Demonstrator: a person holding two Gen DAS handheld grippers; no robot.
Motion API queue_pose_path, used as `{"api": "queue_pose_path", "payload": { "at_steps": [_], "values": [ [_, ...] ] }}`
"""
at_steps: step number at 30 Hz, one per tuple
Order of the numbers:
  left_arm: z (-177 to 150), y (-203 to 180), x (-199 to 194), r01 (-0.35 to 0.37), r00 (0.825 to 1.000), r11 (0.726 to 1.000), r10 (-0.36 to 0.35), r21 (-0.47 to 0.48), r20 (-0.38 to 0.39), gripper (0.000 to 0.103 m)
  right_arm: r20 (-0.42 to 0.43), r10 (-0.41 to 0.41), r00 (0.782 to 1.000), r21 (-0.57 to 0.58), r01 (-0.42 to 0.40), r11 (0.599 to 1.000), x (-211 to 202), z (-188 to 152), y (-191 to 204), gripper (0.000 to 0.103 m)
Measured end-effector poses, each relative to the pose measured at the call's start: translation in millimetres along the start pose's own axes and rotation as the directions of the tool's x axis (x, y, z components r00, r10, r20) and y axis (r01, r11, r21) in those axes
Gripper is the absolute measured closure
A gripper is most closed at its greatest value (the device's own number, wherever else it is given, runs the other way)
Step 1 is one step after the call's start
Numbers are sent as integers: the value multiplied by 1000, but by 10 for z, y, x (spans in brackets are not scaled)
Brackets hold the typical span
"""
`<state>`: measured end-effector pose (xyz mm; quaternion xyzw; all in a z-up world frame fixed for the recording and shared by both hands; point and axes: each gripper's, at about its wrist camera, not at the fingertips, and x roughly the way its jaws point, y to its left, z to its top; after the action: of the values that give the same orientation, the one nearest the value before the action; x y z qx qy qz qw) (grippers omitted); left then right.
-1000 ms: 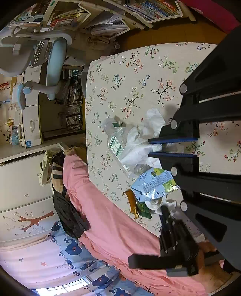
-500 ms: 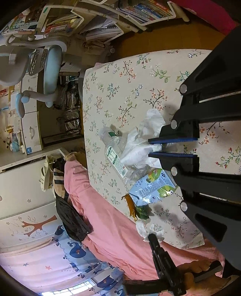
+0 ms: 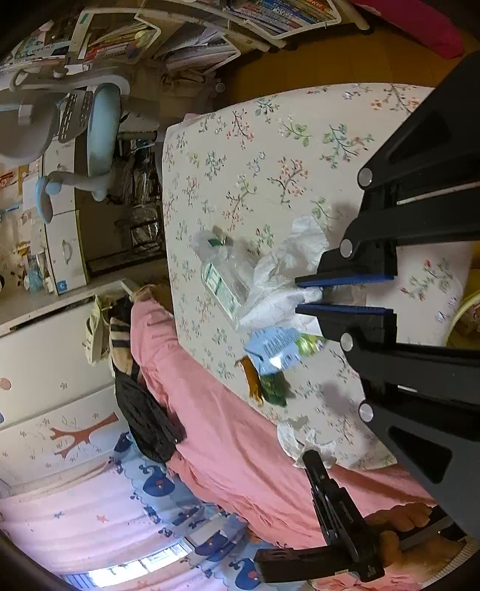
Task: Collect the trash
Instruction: 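Lift the white tissues with both grippers and carry them toward the yellow bin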
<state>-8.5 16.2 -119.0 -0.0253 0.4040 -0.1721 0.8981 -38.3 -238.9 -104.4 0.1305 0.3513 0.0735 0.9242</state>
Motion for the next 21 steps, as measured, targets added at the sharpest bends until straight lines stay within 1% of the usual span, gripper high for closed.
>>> {"api": "queue_pose_path", "payload": {
  "at_steps": [5,12,17,21],
  "values": [
    [-181,52,-224,0,1000,1000,0,-30,12,97,5,19,1000,-10,-19,1000,-80,-78,96,93],
    [-396,120,-402,-13,1000,999,13,-48,2,96,19,63,998,-7,-62,998,-212,-187,192,92],
    [-512,129,-477,-3,1000,998,3,-62,-2,96,5,97,995,-45,-97,994,-301,-354,371,92],
    [-626,45,-532,6,1000,999,-7,-44,-7,96,-19,106,994,-91,-107,990,-352,-525,533,92]
  ]
}}
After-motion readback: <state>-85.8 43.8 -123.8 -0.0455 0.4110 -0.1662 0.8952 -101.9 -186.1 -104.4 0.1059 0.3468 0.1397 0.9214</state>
